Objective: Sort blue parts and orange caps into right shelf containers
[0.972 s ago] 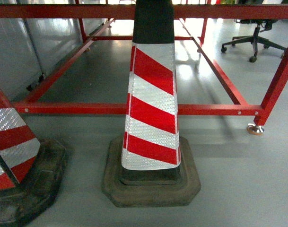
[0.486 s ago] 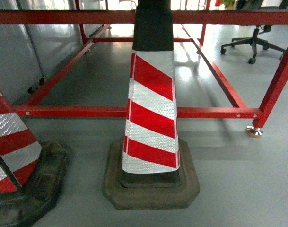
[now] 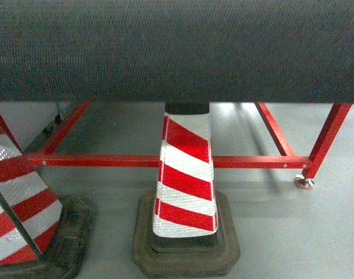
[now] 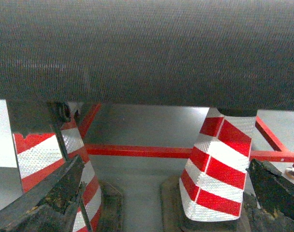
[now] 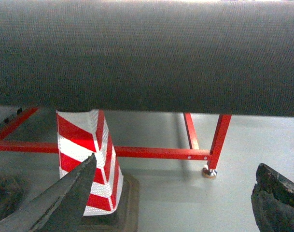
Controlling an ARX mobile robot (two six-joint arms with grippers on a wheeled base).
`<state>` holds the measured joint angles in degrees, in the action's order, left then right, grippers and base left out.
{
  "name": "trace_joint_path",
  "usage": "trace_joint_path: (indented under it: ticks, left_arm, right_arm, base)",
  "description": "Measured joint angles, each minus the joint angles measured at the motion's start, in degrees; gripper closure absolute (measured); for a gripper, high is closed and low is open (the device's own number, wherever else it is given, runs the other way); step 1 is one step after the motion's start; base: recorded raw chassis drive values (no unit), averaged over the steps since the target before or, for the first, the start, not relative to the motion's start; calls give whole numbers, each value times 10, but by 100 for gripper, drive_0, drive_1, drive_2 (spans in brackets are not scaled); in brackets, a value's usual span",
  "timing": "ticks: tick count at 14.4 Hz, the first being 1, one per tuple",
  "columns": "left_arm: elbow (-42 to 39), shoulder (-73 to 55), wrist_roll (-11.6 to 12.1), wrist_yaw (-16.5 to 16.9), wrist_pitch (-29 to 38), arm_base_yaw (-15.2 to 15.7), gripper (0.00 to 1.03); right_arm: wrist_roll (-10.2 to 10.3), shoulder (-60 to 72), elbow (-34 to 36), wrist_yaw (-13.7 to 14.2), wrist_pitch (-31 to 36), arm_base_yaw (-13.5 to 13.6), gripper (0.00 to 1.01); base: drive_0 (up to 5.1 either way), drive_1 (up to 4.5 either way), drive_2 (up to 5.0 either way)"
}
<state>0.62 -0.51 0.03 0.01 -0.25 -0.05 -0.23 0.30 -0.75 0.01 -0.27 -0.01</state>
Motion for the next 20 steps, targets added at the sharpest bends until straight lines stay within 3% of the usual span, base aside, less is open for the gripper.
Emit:
trace_joint_path:
  ticks: [20]
  left_arm:
    - [0, 0, 0, -1, -2, 0, 5]
  right_arm:
    - [2, 0, 0, 0, -2, 0, 3]
  base:
    - [0, 0, 0]
